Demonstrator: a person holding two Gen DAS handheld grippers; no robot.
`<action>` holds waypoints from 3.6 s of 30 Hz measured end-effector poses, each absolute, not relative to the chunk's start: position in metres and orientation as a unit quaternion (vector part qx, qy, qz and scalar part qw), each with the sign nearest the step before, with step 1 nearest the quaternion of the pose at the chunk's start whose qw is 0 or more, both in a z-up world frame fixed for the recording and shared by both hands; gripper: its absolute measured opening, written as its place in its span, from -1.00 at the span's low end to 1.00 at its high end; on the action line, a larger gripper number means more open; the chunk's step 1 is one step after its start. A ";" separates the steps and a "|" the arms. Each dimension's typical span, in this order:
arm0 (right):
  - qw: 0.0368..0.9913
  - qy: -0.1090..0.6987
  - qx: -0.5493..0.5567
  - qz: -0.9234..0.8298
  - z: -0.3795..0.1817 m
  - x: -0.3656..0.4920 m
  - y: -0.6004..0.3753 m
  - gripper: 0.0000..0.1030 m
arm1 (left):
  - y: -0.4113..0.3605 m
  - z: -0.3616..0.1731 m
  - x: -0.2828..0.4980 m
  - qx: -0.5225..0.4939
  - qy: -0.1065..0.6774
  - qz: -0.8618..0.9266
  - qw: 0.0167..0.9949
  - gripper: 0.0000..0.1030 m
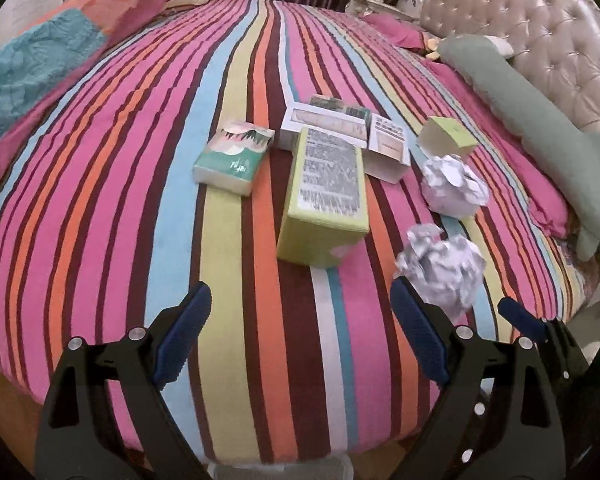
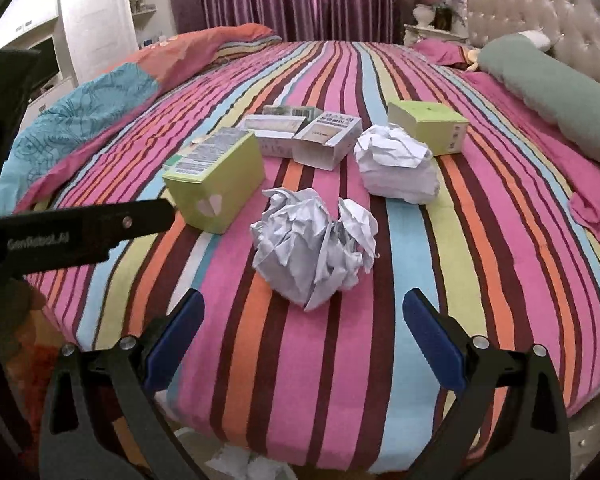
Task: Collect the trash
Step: 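Grasp the crumpled paper ball with the right tool while the left tool grasps the green box, then carry paper ball and green box over the wastebasket and open both tools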
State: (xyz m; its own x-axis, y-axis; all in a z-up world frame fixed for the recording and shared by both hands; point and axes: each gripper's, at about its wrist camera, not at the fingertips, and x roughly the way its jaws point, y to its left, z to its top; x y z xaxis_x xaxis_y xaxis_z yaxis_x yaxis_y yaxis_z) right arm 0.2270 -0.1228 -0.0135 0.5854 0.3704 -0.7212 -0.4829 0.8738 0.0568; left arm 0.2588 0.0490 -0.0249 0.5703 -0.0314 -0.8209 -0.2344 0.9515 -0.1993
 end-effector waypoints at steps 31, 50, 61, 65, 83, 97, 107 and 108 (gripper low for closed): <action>0.879 0.426 -0.014 0.216 -0.023 0.267 -0.129 0.03 | 0.060 -0.046 0.317 -0.163 0.490 0.069 0.854 0.04; 0.879 0.433 0.060 0.190 -0.011 0.201 -0.164 0.03 | 0.063 -0.035 0.204 -0.170 0.468 0.052 0.866 0.04; 0.881 0.427 0.077 0.186 -0.012 0.149 -0.171 0.03 | 0.056 -0.034 0.132 -0.153 0.467 0.037 0.870 0.04; 0.879 0.433 0.082 0.180 -0.014 0.134 -0.174 0.03 | 0.049 -0.040 0.104 -0.146 0.470 0.031 0.870 0.04; 0.771 0.599 0.138 0.166 -0.110 0.106 -0.162 0.03 | 0.030 -0.146 0.055 -0.211 0.597 0.016 0.774 0.04; 0.647 0.736 0.158 0.118 -0.205 0.122 -0.146 0.03 | 0.028 -0.235 0.054 -0.264 0.716 0.032 0.646 0.04; 0.601 0.777 0.156 0.104 -0.244 0.110 -0.147 0.03 | 0.014 -0.265 0.063 -0.243 0.757 0.035 0.606 0.04; 0.598 0.780 0.154 0.102 -0.247 0.109 -0.144 0.03 | 0.017 -0.266 0.062 -0.243 0.760 0.037 0.601 0.04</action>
State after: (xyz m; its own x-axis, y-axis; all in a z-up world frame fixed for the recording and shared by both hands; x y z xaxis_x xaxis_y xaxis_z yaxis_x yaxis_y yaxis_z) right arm 0.1090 -0.1445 -0.2469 -0.2375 0.3624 -0.9012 0.1187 0.9317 0.3434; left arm 0.0622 0.0166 -0.2664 -0.1581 -0.3253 -0.9323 -0.4142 0.8789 -0.2365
